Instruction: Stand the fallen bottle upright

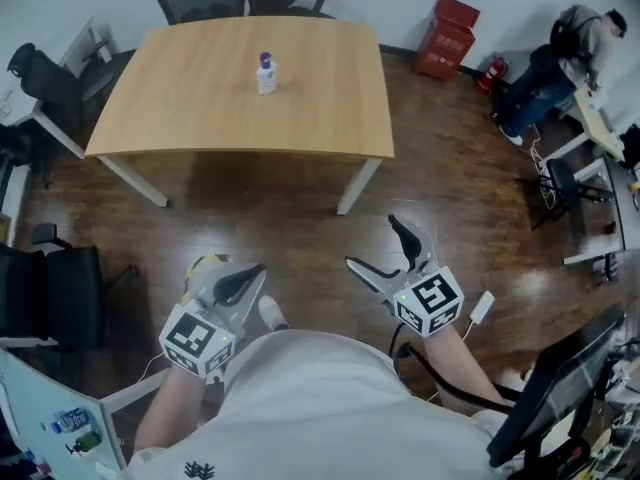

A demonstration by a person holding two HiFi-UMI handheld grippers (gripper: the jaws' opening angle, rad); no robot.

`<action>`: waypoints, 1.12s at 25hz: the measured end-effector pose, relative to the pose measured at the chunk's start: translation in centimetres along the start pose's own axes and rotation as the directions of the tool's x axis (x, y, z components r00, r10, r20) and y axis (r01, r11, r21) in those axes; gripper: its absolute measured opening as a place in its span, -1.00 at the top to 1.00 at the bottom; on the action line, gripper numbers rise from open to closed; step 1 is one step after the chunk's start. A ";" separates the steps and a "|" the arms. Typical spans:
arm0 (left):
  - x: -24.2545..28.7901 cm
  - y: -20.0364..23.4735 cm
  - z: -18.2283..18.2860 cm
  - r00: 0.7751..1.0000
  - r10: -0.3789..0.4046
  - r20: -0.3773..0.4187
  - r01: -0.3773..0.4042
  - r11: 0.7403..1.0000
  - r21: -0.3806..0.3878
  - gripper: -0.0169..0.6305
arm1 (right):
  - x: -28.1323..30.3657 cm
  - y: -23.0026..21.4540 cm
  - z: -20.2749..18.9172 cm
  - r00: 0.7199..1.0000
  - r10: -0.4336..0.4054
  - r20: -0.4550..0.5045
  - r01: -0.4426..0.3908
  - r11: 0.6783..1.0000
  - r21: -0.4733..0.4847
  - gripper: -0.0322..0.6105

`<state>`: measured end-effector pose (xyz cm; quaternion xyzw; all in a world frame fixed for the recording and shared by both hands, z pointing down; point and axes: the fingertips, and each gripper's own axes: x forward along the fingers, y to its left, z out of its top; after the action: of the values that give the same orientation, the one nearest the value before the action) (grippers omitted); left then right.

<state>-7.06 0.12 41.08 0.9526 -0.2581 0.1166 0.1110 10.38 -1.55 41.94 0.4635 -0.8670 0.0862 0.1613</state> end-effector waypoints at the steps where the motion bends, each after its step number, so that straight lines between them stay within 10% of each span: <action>1: 0.0 -1.2 -0.3 1.000 0.004 0.001 -0.004 1.000 0.004 0.95 | -1.1 0.5 -0.2 1.000 0.006 0.009 -0.006 1.000 -0.007 -0.50; 13: -0.1 -19.9 -5.7 0.999 -0.028 -0.040 0.026 0.999 -0.035 0.95 | -17.0 5.9 -6.1 0.998 0.049 0.039 -0.048 0.998 -0.028 -0.50; 28: -0.1 -24.2 -5.6 0.997 -0.059 -0.049 0.062 0.997 0.044 0.95 | -22.6 7.7 -6.7 0.996 0.019 0.087 -0.015 0.999 -0.045 -0.50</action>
<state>4.43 22.04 42.76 0.9592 -0.2237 0.1416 0.0989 16.98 22.28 40.04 0.4559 -0.8788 0.0481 0.1327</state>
